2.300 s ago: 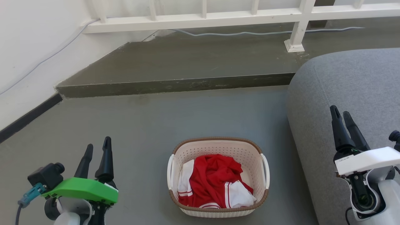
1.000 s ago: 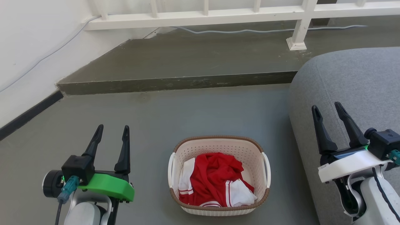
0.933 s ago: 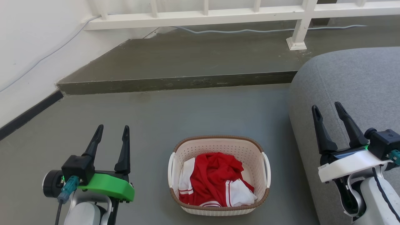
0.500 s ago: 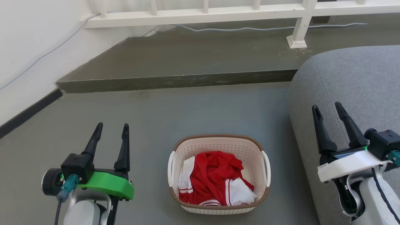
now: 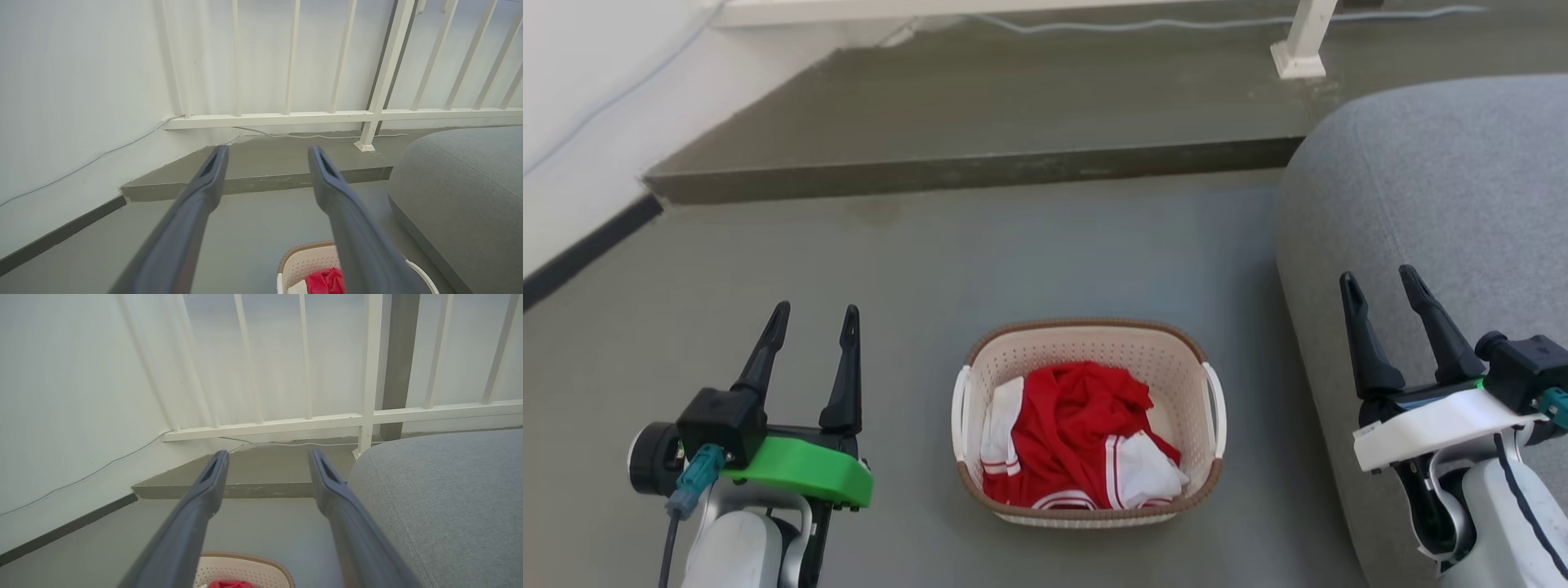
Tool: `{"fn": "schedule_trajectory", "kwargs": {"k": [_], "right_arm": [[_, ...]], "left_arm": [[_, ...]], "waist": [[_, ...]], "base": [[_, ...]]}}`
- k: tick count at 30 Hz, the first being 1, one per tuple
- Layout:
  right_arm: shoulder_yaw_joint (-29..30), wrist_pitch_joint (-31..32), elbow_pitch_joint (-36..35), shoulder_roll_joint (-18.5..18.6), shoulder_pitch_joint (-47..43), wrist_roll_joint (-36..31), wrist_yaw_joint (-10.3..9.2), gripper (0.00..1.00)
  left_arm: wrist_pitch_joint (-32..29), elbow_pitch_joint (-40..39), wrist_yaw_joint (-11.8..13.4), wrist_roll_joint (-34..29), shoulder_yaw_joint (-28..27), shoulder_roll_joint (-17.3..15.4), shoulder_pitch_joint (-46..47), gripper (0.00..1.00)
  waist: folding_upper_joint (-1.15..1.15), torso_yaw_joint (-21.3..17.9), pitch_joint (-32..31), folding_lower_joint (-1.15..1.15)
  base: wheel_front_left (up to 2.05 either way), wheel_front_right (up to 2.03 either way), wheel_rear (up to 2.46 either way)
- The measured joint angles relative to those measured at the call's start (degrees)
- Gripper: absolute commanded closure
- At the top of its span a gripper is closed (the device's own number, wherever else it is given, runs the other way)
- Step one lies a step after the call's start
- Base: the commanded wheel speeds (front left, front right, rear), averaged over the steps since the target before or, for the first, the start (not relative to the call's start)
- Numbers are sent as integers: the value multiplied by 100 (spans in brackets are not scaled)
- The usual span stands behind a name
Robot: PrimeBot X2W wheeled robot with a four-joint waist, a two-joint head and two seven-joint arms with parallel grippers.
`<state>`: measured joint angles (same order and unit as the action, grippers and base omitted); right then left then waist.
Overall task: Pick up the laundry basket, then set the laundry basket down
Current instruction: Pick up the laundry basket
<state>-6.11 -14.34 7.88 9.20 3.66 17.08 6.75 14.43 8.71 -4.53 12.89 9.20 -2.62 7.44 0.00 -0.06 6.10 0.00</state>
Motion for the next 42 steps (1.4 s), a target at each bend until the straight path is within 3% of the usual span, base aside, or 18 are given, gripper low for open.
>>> {"fn": "schedule_trajectory", "kwargs": {"k": [26,42], "right_arm": [[45,0,224,-34,897,75,31,0],[-320,-11,1333,3,1815,283,32,0]], "left_arm": [[0,79,-51,-49,30,23,967,0],[1,927,-77,104,328,49,1901,0]], "waist": [[0,-250,1709,1],[0,-298,2916,1]], "base": [[0,0,0],[0,0,0]]}}
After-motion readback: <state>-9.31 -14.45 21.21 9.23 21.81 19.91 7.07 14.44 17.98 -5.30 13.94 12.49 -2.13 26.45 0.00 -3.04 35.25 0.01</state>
